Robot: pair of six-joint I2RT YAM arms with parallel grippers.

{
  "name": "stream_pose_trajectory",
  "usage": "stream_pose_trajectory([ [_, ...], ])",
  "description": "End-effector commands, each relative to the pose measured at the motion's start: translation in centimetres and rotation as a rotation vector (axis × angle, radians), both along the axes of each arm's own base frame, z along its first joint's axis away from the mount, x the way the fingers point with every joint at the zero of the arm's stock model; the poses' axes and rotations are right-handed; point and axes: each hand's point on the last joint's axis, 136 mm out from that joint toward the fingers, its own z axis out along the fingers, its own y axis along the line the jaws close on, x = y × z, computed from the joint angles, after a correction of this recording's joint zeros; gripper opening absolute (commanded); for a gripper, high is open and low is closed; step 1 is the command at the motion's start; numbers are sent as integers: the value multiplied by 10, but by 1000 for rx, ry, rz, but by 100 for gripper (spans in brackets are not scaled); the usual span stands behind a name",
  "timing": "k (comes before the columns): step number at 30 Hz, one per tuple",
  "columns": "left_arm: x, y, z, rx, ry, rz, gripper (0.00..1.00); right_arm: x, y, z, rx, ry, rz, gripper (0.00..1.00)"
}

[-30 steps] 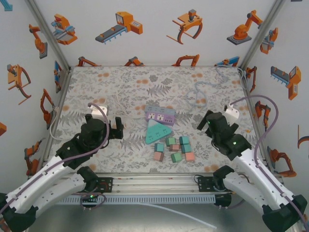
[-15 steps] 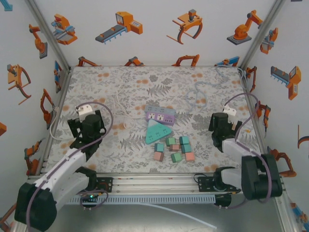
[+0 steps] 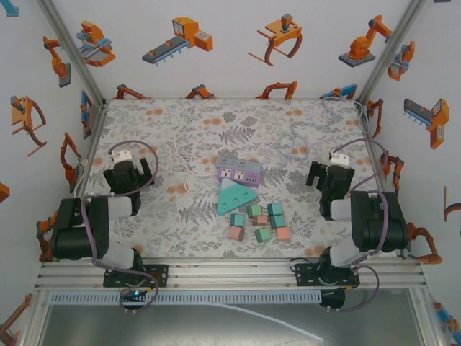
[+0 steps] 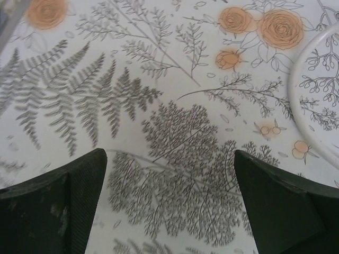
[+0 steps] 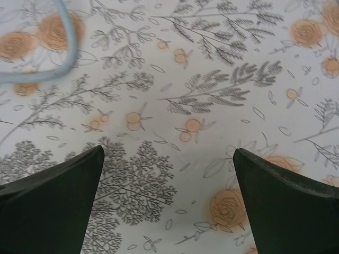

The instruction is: Pull the plug off the socket

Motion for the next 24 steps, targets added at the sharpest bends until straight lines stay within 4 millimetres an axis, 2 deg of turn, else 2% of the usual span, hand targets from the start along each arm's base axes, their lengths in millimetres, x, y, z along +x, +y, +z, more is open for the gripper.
stream_pose_trajectory([
  [1, 19, -18, 22, -9, -121, -117, 97, 12, 1, 25, 2, -105, 13, 99],
  [8, 20, -22, 22, 14, -110, -121, 97, 20, 15, 23, -2, -73, 91, 99],
  [24, 20, -22, 22, 17, -112, -120, 97, 20, 14, 21, -2, -56, 90, 99],
])
